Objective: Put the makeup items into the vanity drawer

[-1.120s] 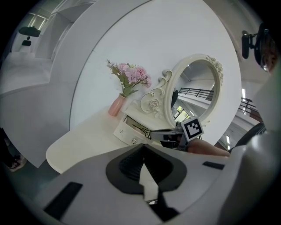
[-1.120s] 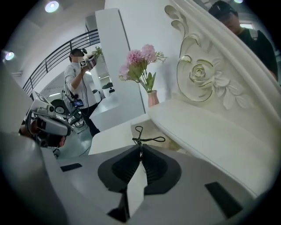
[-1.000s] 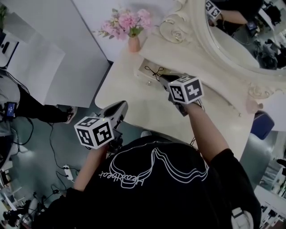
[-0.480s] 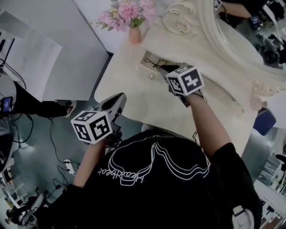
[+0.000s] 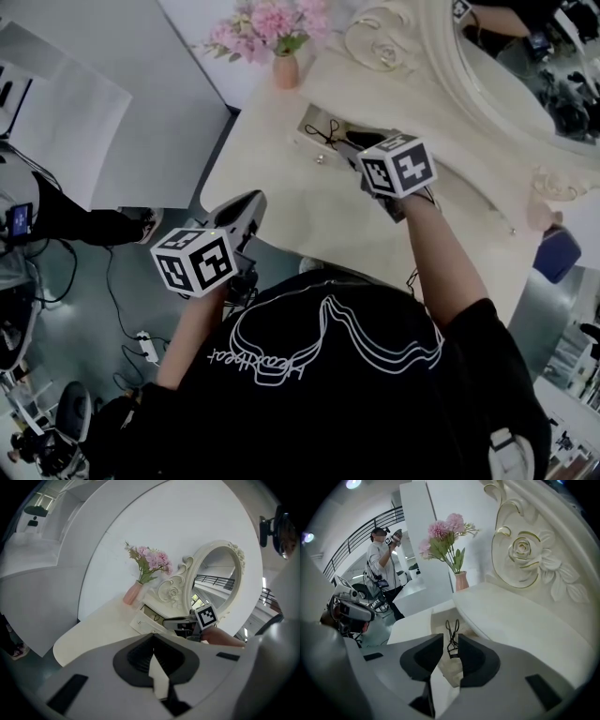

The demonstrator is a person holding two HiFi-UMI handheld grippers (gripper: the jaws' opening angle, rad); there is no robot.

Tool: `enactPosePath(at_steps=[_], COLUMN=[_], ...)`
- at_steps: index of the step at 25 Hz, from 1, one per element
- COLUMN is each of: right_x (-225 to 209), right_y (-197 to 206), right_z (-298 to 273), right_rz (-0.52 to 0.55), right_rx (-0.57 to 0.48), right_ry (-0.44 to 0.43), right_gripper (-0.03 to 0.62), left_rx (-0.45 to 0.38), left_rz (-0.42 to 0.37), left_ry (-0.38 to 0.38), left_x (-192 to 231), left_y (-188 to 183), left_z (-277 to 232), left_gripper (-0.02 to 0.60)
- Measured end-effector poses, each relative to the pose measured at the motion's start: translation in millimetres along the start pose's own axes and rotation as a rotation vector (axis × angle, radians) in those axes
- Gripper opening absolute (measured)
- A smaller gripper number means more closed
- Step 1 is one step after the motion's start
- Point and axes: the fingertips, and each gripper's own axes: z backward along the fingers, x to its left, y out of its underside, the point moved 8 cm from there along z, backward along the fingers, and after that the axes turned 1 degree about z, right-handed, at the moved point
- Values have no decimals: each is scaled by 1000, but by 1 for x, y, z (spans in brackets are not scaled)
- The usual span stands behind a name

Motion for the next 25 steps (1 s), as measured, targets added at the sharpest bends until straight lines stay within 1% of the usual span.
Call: enactPosePath(at_steps=[7,8,11,15,17,19,20,22,25], right_x=[6,8,17,24,30,37,40,47,56], right_y=[4,4,6,13,18,25,30,39,54], right_z=[10,13,29,64,86,108,118,138,165], right_rz=[9,8,-17,-58,-84,-111,-118,-113,-76], right_rx=[-28,-41,-114,-261,-333,-390,-410,-432,-443], right_ry=[-28,-41,-91,-142,-184,-229,-243,-250,-234], right_gripper=[157,164,156,131,97,34,20,14,5], left_rx=[-13,-13,-14,-20,-21,-27,-32,-46,-70], left_rz=[-8,-11,-19,-37,-54,-67,-72,-87,-121], left_ry=[-11,-12,-10,8,24,41,51,73,102], left_x=[-8,-10,-21,-43,-58,-74,-83,-103,-134], left_y=[3,4,7,12,15,18,19,21,25], left_z=[6,6,7,5,4,4,5,7,11], left_gripper=[6,6,6,6,6,6,6,6,6])
